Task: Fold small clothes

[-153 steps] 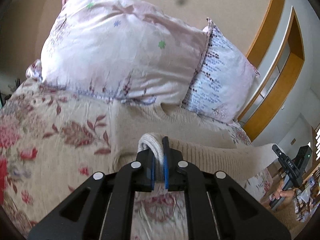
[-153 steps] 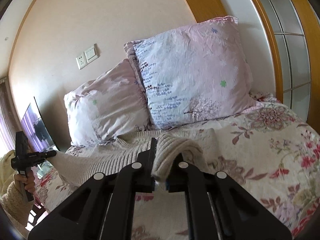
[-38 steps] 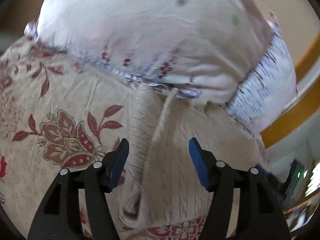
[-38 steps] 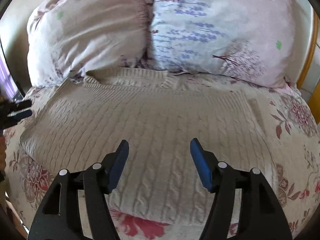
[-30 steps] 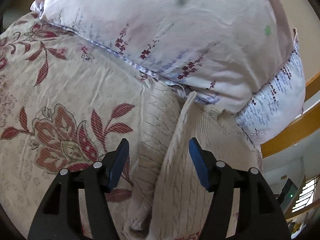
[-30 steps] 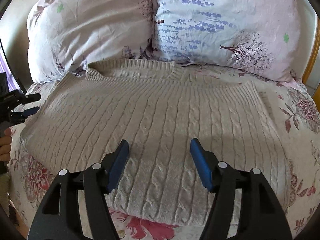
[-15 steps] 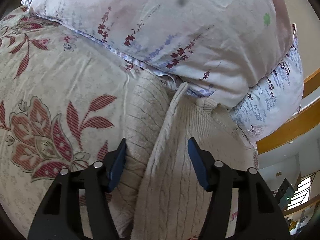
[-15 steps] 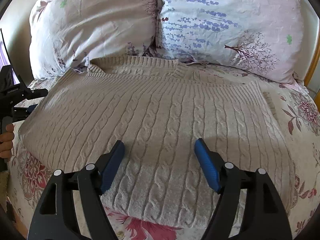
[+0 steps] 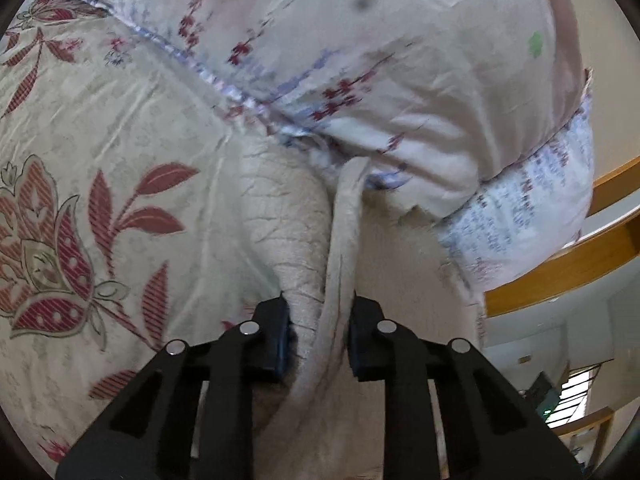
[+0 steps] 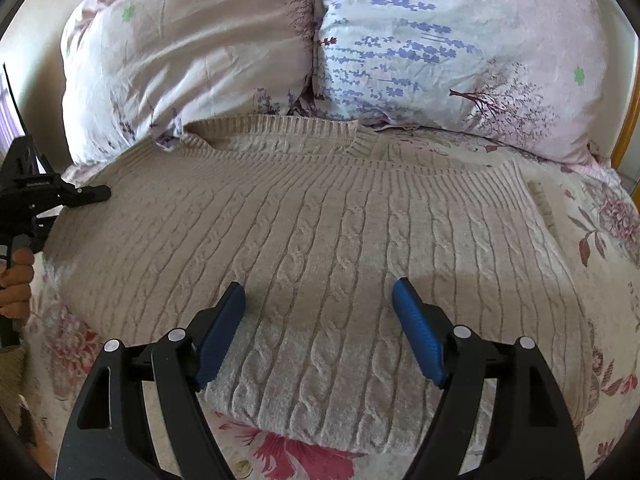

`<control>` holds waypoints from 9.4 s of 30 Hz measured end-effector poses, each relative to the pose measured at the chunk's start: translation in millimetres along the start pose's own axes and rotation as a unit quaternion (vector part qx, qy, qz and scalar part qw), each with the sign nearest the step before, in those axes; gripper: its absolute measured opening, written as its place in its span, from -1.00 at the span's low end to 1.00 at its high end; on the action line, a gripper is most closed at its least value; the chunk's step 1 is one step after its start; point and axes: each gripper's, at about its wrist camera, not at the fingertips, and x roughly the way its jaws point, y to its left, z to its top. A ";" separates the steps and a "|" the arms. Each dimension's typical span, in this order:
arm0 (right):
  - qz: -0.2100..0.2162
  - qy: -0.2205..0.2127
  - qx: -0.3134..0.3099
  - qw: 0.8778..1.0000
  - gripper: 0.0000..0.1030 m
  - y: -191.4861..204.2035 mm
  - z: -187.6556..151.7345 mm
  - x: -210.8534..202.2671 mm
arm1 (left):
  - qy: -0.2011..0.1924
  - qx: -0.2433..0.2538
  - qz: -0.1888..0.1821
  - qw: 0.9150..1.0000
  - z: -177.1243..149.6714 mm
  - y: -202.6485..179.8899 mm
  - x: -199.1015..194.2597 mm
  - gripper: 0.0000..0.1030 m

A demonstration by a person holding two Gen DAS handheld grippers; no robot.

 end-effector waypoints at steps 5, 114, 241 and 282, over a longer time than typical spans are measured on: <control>0.007 -0.012 0.026 1.000 0.51 -14.2 -3.3 -11.6 | -0.016 0.004 -0.032 0.999 -2.4 -27.8 -8.0 -0.63; 0.054 -0.095 0.172 0.979 -0.83 -174.7 -37.1 -129.5 | 0.158 0.184 -0.043 0.969 -168.4 -155.6 72.7 -0.71; 0.269 0.062 0.269 0.923 -0.45 -201.6 7.1 -29.3 | 0.172 0.119 -0.108 0.972 -95.5 -176.6 117.9 -0.29; 0.140 -0.009 0.006 0.990 -0.16 -29.7 -28.2 -72.2 | 0.038 0.207 0.083 0.974 -117.7 -90.5 -46.3 0.42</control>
